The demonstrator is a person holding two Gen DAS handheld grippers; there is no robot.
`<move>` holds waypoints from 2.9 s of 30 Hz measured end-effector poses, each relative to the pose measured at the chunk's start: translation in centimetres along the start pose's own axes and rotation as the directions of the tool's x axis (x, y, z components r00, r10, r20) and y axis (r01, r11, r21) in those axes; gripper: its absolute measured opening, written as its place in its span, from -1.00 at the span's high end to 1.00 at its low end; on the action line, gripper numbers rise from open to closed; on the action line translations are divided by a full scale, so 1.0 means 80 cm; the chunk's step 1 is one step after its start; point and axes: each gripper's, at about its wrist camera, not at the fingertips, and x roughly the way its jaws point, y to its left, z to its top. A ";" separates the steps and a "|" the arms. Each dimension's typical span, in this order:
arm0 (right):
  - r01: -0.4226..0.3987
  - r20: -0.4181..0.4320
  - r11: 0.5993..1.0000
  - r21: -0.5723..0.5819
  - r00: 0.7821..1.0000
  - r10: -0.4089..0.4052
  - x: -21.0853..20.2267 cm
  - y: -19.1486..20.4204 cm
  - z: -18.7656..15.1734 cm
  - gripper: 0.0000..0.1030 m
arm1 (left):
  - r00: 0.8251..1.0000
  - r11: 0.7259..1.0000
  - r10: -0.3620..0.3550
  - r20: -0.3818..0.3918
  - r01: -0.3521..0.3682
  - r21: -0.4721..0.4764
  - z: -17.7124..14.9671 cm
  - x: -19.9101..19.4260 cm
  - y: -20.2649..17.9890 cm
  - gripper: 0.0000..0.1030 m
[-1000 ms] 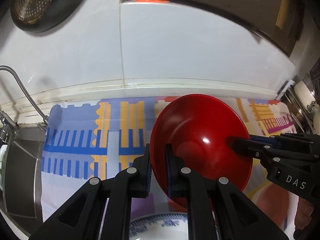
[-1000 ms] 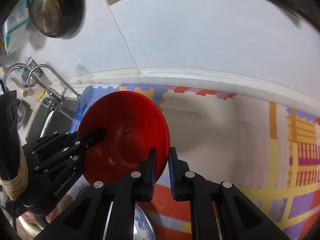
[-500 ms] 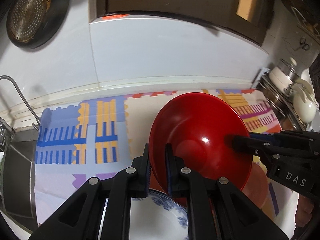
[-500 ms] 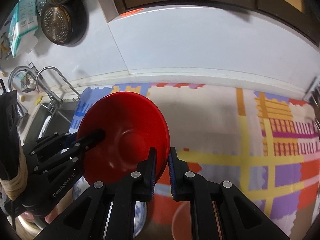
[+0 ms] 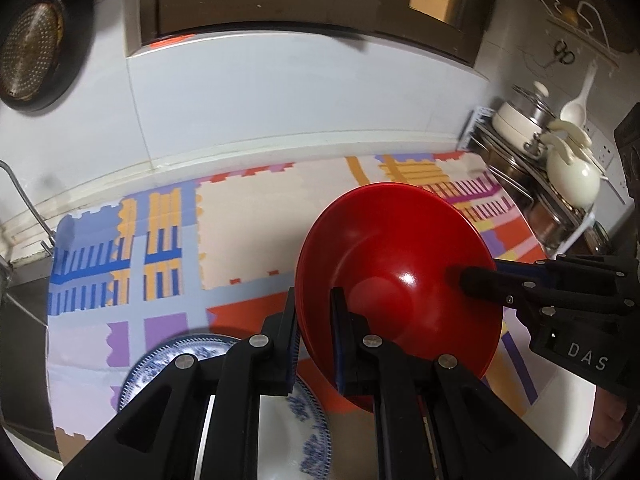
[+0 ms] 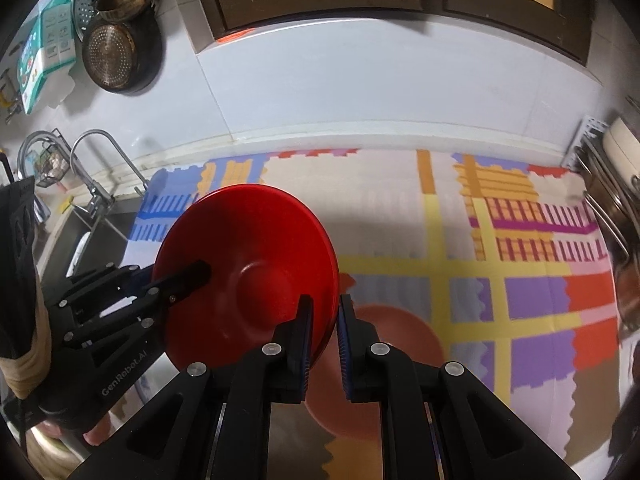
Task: Organize plates and bowls
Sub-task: 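Lift the red bowl with both grippers and carry it over the stack, then lower the red bowl onto the pink bowl and open both grippers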
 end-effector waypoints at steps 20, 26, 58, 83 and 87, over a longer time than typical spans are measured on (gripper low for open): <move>0.084 -0.054 0.991 0.101 0.995 -0.079 0.002 -0.079 -0.060 0.74 | 0.986 0.993 -0.066 -0.151 0.079 0.086 -0.033 0.070 -0.077 0.73; 0.106 -0.078 0.989 0.099 0.992 -0.099 0.018 -0.089 -0.068 0.74 | 0.980 0.992 -0.049 -0.192 0.069 0.101 -0.041 0.092 -0.085 0.72; 0.099 -0.125 0.993 0.064 0.988 -0.091 0.058 -0.102 -0.096 0.55 | 0.977 0.984 -0.027 -0.210 0.063 0.167 -0.049 0.106 -0.105 0.21; 0.069 -0.033 0.992 0.105 0.997 -0.066 0.026 -0.094 -0.092 0.28 | 0.993 0.977 0.051 -0.106 -0.027 0.213 -0.032 0.060 -0.095 -0.36; 0.085 -0.010 0.990 0.112 0.996 -0.084 0.020 -0.093 -0.089 0.27 | 0.994 0.981 0.053 -0.096 -0.033 0.193 -0.031 0.056 -0.088 -0.36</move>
